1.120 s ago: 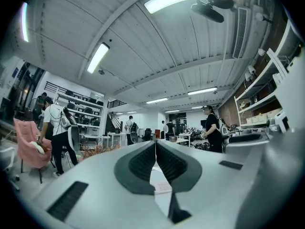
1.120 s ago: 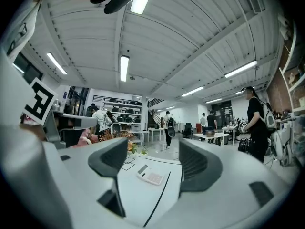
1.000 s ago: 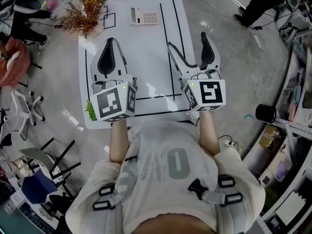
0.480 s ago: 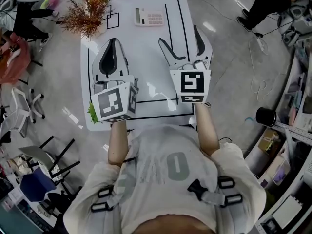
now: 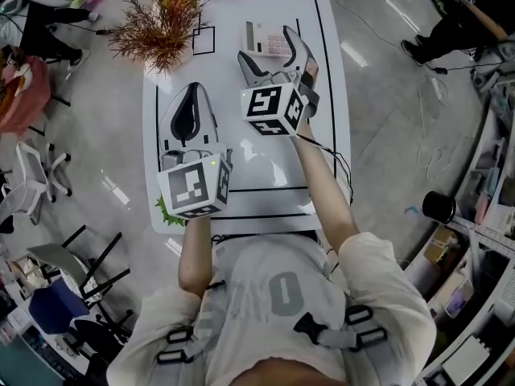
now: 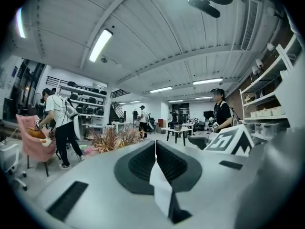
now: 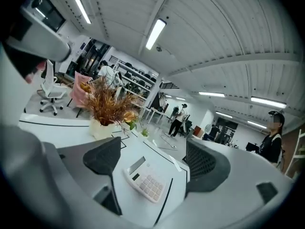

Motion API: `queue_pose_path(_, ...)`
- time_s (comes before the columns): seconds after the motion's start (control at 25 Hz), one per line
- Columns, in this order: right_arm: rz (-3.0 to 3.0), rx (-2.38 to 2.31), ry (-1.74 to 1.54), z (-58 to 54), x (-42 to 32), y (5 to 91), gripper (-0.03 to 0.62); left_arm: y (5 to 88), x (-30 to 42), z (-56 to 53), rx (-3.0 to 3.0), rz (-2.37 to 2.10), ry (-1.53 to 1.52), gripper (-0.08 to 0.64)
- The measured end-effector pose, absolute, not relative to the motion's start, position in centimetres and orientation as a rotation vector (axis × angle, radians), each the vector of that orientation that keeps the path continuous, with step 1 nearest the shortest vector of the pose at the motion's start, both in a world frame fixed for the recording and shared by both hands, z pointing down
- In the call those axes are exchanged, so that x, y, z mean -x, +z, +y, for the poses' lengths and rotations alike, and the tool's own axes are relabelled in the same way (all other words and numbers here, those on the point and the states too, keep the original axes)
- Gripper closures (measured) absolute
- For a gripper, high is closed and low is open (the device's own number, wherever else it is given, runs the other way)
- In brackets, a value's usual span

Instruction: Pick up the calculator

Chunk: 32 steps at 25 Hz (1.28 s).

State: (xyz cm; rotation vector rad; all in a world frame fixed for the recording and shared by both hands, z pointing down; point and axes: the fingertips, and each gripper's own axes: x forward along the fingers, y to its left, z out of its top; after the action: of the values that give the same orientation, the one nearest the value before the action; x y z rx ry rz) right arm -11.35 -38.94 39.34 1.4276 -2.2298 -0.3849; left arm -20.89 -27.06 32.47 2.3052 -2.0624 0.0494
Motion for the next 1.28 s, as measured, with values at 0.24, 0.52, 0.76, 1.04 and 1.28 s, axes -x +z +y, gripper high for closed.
queue_pose_path(0.24, -2.074, -1.377, -0.432, -44.1, 14.9, 45.6, 0.173, 35.7, 24.4, -27.9, -2.23, -2.055, 0.087, 0.538)
queue_pose_path(0.52, -1.908, -1.33, -0.491, -47.0, 16.1, 50.7, 0.174, 37.5, 27.0, -28.8, -2.195, -2.051, 0.104, 0.538)
queue_pose_path(0.76, -1.86, -1.276, -0.46, -47.4, 16.4, 53.4, 0.175, 38.2, 26.9, -29.4, -2.202, -2.012, 0.102, 0.538)
queue_pose_path(1.04, -1.812, -1.273, -0.433, -48.2, 15.5, 54.7, 0.239, 38.7, 26.9, -29.8, -2.196, -1.994, 0.099, 0.538)
queue_pose_path(1.28, -1.742, -1.247, -0.434, -48.5, 14.9, 55.5, 0.35, 38.9, 27.1, -30.0, -2.174, -1.994, 0.096, 0.538)
